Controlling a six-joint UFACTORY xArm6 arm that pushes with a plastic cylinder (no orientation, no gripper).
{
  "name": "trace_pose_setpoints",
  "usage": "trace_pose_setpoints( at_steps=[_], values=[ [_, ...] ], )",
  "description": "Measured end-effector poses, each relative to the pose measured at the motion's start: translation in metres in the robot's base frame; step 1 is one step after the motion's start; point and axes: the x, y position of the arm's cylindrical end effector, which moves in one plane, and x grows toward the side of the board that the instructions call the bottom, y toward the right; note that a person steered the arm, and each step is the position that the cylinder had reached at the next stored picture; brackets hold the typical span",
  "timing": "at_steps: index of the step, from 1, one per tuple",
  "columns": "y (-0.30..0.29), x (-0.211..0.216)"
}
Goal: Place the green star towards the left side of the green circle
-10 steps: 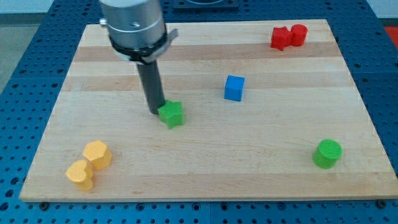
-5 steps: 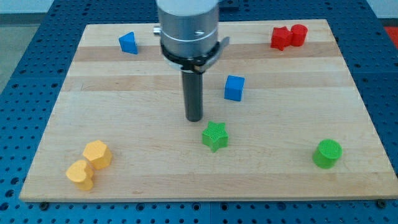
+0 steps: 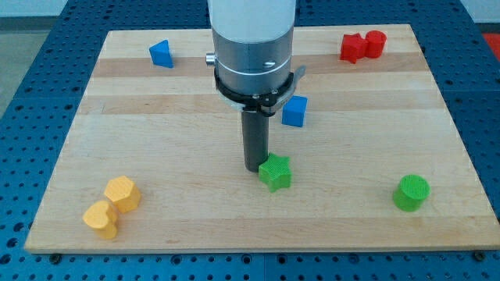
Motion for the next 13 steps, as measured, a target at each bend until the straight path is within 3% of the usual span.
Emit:
trace_pose_setpoints(
  at_steps=[3,6,8,10,13],
  values=[
    [0.020,0.020],
    [0.093,0.029],
    [0.087,0.001],
    [0.080,0.075],
    [0.109,0.067]
  ],
)
